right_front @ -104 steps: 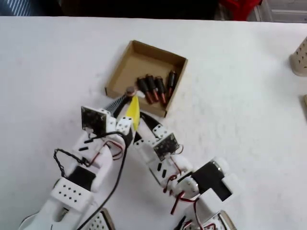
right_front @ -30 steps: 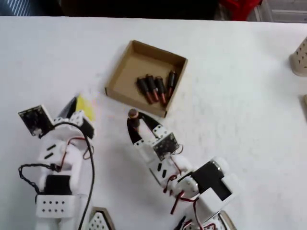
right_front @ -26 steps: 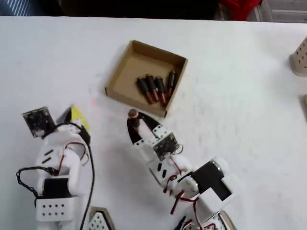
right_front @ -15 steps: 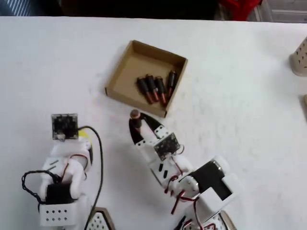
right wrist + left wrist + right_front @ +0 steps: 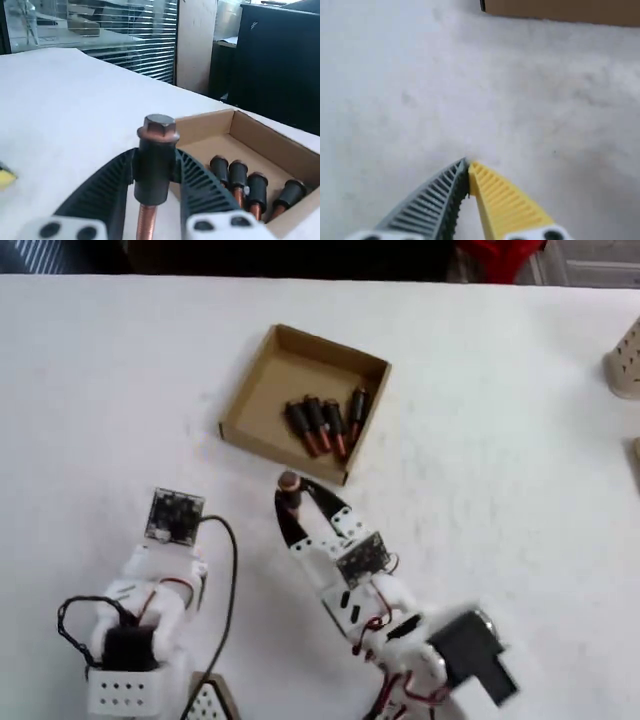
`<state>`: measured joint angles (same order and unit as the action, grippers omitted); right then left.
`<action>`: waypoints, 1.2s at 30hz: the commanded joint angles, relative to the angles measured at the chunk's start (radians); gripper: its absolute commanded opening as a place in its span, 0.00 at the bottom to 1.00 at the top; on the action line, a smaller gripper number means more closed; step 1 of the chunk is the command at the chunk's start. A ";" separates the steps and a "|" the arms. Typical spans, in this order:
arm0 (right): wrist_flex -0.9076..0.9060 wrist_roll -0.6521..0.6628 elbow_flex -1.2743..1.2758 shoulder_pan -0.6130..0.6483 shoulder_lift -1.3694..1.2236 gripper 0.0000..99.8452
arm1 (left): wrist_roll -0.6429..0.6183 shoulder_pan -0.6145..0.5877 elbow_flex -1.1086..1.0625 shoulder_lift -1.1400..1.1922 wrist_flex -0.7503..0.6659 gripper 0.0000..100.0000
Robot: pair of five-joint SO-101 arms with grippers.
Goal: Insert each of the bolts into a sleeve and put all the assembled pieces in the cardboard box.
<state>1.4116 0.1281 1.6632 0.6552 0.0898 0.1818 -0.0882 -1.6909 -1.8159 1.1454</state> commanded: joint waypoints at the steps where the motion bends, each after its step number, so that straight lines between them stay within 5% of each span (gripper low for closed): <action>1: -0.162 -0.006 0.006 -0.088 0.137 0.02 | 0.006 0.010 0.014 -0.010 0.008 0.02; 9: -0.521 -0.006 0.008 -0.180 0.452 0.02 | 0.006 0.010 0.011 -0.010 0.008 0.02; 23: -1.570 -0.009 -0.169 -0.251 1.139 0.02 | 0.006 0.010 0.011 -0.010 0.006 0.02; 36: -2.094 -0.009 -0.446 -0.252 1.233 0.02 | 0.008 0.010 0.011 -0.010 0.006 0.02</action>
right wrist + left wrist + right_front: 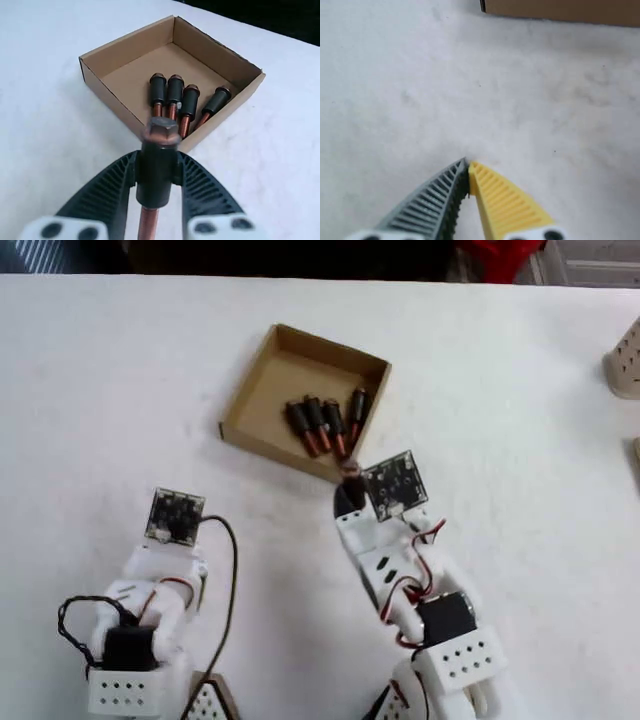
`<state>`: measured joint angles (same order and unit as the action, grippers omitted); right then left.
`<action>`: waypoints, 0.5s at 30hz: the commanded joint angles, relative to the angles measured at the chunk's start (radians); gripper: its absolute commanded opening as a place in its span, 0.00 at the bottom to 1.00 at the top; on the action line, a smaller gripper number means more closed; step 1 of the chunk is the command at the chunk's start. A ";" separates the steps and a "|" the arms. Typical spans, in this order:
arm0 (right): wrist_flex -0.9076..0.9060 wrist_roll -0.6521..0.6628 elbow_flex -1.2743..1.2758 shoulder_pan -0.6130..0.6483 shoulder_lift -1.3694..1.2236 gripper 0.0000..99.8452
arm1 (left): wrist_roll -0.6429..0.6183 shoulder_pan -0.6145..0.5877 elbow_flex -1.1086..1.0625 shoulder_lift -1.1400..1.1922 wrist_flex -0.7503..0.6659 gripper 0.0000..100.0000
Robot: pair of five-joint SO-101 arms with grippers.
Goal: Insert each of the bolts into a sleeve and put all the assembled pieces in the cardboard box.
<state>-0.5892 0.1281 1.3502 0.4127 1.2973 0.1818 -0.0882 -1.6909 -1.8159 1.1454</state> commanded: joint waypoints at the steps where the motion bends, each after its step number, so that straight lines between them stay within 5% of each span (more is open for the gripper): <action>1: -0.125 -0.018 -0.164 -0.010 0.019 0.02 | 0.009 0.010 0.011 -0.010 0.006 0.02; 15: -0.398 -0.092 -0.672 -0.008 -0.423 0.02 | 0.006 0.010 0.011 -0.010 0.008 0.02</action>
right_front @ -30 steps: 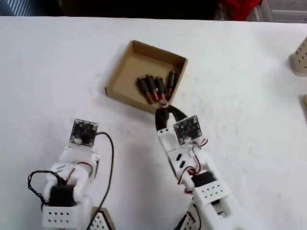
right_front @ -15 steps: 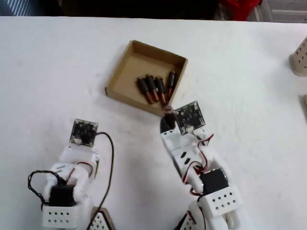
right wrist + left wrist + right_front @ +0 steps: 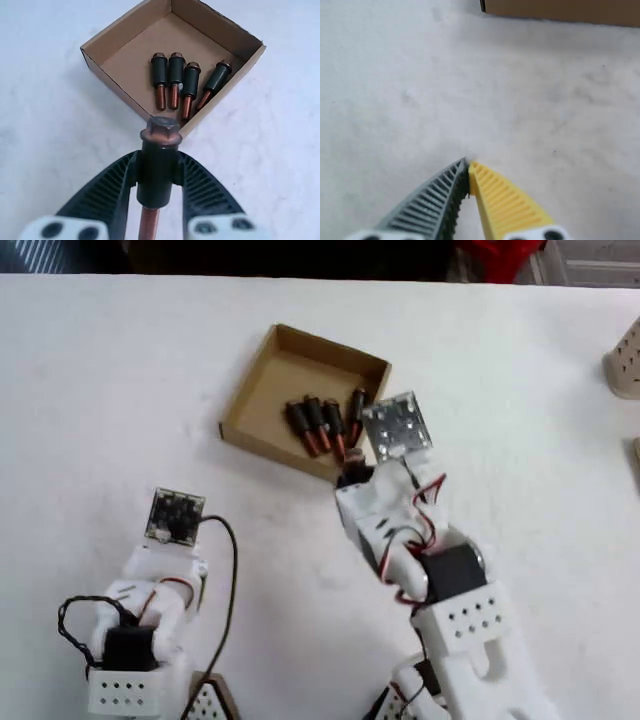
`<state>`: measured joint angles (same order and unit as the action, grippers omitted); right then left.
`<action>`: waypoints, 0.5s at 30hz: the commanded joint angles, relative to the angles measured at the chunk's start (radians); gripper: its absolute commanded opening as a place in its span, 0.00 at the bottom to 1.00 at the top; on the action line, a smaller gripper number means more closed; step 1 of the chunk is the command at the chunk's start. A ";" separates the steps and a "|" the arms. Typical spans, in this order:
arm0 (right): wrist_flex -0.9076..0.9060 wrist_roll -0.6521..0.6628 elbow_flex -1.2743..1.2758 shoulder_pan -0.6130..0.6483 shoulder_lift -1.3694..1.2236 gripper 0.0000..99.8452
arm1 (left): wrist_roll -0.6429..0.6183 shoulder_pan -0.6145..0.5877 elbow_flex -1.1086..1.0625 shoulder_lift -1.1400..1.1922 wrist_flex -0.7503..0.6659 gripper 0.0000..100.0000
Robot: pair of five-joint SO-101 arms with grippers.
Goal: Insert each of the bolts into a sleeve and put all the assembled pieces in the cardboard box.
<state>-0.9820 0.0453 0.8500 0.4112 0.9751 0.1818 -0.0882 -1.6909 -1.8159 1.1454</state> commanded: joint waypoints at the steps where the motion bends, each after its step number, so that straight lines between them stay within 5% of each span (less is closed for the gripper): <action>1: -0.008 -0.008 -0.204 -0.007 -0.131 0.02 | 0.006 0.010 0.011 -0.010 0.008 0.02; 15: -0.047 -0.003 -0.698 -0.090 -0.676 0.02 | 0.006 0.008 0.009 -0.010 0.003 0.02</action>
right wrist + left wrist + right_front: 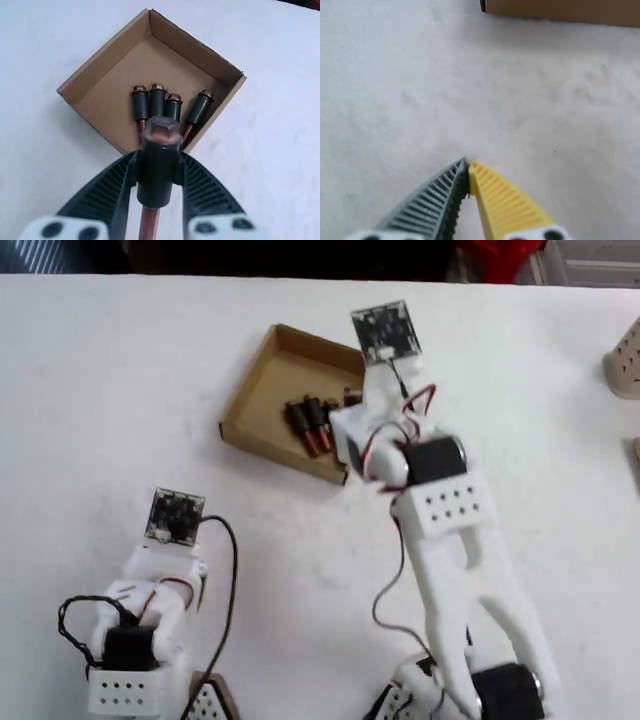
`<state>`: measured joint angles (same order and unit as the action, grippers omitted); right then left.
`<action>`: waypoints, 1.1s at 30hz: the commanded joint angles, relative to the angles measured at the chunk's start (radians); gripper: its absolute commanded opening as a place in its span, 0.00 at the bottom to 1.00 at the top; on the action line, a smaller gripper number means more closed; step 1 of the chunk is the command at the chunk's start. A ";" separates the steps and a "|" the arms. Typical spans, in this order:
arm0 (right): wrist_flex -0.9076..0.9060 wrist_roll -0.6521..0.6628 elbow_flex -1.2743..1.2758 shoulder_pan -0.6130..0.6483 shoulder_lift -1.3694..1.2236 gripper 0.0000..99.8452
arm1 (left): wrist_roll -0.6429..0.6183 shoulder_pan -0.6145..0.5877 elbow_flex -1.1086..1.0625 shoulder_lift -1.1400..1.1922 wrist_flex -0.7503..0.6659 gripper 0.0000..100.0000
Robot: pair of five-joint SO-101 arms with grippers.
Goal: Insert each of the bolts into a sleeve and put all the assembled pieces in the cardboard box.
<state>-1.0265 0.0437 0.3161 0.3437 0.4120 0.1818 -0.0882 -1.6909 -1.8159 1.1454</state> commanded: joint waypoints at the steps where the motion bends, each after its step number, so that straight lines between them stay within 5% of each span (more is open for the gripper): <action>1: -0.002 -0.002 -0.195 -0.024 -0.153 0.02 | 0.006 0.007 0.009 -0.010 0.003 0.02; 26: -0.170 0.002 -1.227 -0.104 -1.256 0.02 | 0.011 0.004 0.009 -0.010 0.002 0.02; 33: -0.297 0.115 -1.491 -0.113 -1.463 0.02 | 0.011 0.007 0.009 -0.010 0.002 0.02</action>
<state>-1.2628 0.1128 -1.0096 0.2409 -1.0012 0.1818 -0.0882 -1.6909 -1.8159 1.1454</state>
